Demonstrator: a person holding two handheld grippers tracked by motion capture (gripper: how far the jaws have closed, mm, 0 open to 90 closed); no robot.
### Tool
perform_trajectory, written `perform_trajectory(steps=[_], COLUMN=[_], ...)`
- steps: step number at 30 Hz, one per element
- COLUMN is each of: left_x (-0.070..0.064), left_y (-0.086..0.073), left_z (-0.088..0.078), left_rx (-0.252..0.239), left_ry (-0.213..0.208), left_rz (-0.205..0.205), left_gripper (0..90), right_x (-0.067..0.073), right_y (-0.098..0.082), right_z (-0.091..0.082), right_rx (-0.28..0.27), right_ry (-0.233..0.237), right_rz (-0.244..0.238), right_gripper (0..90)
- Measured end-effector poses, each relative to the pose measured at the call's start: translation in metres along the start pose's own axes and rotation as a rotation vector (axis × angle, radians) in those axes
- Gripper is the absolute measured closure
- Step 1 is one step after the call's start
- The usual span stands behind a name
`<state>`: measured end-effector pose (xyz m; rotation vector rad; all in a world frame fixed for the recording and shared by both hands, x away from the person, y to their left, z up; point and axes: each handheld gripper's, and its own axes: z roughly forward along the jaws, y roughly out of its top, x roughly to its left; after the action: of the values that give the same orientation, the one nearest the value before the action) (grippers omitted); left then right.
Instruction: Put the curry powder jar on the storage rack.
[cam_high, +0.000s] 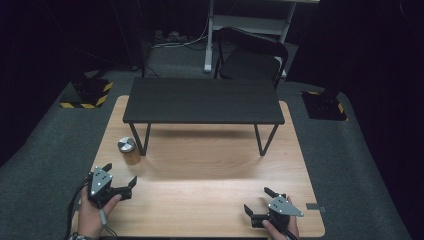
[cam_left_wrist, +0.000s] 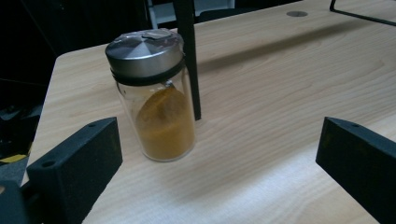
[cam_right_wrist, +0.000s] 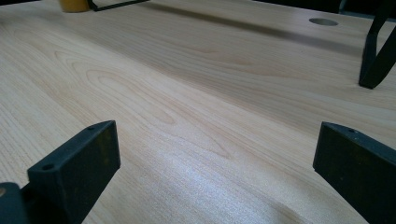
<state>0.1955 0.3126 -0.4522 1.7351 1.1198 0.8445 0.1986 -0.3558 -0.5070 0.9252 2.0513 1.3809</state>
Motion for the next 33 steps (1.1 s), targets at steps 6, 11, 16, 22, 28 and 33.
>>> perform_trajectory(steps=[6,11,16,22,28,33], left_x=[0.013,0.028,0.037,0.040,0.052,0.055], left_y=[0.003,0.000,-0.003,-0.003,-0.007,-0.009], left_z=[0.015,0.033,0.050,0.067,0.073,0.080], left_rx=[-0.011,-0.017,0.001,0.004,-0.021,-0.033], left_ry=[-0.013,-0.024,-0.016,-0.002,-0.022,-0.041], left_rz=[0.004,-0.037,-0.057,-0.071,-0.117,-0.118], left_gripper=[0.6,0.7,1.0,4.1,6.8,11.4], right_x=[0.000,-0.001,-0.002,-0.003,-0.002,-0.003], right_y=[-0.001,-0.002,-0.003,-0.005,-0.007,-0.007], right_z=[0.000,-0.001,-0.001,-0.001,-0.002,-0.002], right_rx=[-0.003,-0.011,-0.017,-0.030,-0.036,-0.037], right_ry=[0.002,0.003,0.005,0.004,0.002,0.002], right_rz=[0.001,0.009,0.019,0.029,0.032,0.042], right_gripper=[0.1,0.1,0.1,0.1,0.1,0.1])
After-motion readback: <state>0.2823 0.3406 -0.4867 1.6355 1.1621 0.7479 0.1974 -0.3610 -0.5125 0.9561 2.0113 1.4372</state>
